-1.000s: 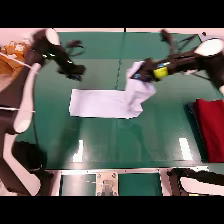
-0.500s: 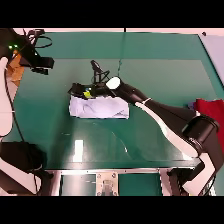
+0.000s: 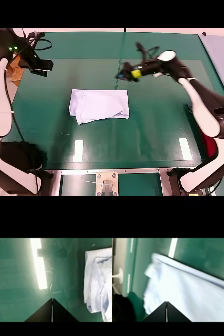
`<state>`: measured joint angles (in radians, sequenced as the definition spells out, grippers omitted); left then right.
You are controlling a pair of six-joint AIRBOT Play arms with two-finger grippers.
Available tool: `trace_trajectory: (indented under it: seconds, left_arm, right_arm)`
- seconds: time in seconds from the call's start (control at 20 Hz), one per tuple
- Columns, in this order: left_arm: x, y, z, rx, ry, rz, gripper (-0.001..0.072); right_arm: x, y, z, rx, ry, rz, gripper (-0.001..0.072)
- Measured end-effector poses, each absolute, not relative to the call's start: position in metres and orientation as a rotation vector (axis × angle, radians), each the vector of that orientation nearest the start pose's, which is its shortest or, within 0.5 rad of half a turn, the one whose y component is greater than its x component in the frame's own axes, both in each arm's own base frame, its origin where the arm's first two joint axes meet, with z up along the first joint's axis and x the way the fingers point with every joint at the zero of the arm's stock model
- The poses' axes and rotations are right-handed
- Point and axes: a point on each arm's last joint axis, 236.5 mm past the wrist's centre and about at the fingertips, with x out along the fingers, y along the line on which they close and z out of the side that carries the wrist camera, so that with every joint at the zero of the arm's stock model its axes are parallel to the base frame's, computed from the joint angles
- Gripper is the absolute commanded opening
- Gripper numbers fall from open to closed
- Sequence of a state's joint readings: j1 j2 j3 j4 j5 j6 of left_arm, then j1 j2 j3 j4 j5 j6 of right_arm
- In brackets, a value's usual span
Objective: Fold the shirts.
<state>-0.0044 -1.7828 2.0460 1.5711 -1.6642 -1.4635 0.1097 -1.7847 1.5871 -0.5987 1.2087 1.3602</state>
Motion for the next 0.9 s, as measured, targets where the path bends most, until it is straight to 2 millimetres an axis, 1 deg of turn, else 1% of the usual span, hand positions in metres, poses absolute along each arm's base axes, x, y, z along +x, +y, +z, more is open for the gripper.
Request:
trace_trajectory:
  seconds: [0.05,0.1,0.15,0.25,0.3,0.35,0.45,0.6,0.65,0.7,0.75,0.8,0.9]
  left_arm:
    - [0.472,-0.002,0.065,0.094,1.402,-0.079,0.0031]
    - [0.472,-0.002,0.064,0.095,1.404,-0.080,0.0031]
    - [0.471,-0.002,0.064,0.095,1.405,-0.082,0.0031]
    - [0.471,-0.002,0.063,0.095,1.407,-0.082,0.0031]
    - [0.471,-0.002,0.063,0.095,1.407,-0.081,0.0031]
    - [0.471,-0.002,0.063,0.095,1.408,-0.081,0.0031]
    - [0.471,-0.003,0.063,0.094,1.408,-0.084,0.0031]
    - [0.470,-0.003,0.063,0.092,1.413,-0.084,0.0030]
    - [0.469,-0.003,0.063,0.092,1.417,-0.086,0.0031]
    - [0.468,-0.004,0.063,0.090,1.419,-0.090,0.0031]
    - [0.468,-0.004,0.063,0.090,1.421,-0.090,0.0031]
    - [0.468,-0.004,0.062,0.090,1.422,-0.089,0.0031]
    - [0.467,-0.004,0.063,0.092,1.423,-0.091,0.0031]
  right_arm:
    - [0.469,0.209,0.012,0.701,1.287,0.670,0.0209]
    - [0.461,0.187,-0.005,0.725,1.327,0.624,0.0356]
    - [0.451,0.173,-0.021,0.750,1.367,0.589,0.0414]
    - [0.426,0.159,-0.054,0.799,1.451,0.533,0.0410]
    - [0.417,0.156,-0.067,0.812,1.478,0.508,0.0411]
    - [0.408,0.158,-0.081,0.821,1.504,0.489,0.0411]
    - [0.396,0.175,-0.093,0.835,1.535,0.494,0.0411]
    - [0.391,0.211,-0.100,0.823,1.523,0.531,0.0409]
    - [0.391,0.222,-0.101,0.814,1.513,0.543,0.0351]
    - [0.392,0.231,-0.102,0.795,1.502,0.552,0.0071]
    - [0.393,0.238,-0.103,0.774,1.493,0.559,0.0015]
    - [0.393,0.244,-0.102,0.758,1.487,0.572,0.0015]
    - [0.400,0.256,-0.092,0.738,1.453,0.599,0.0013]
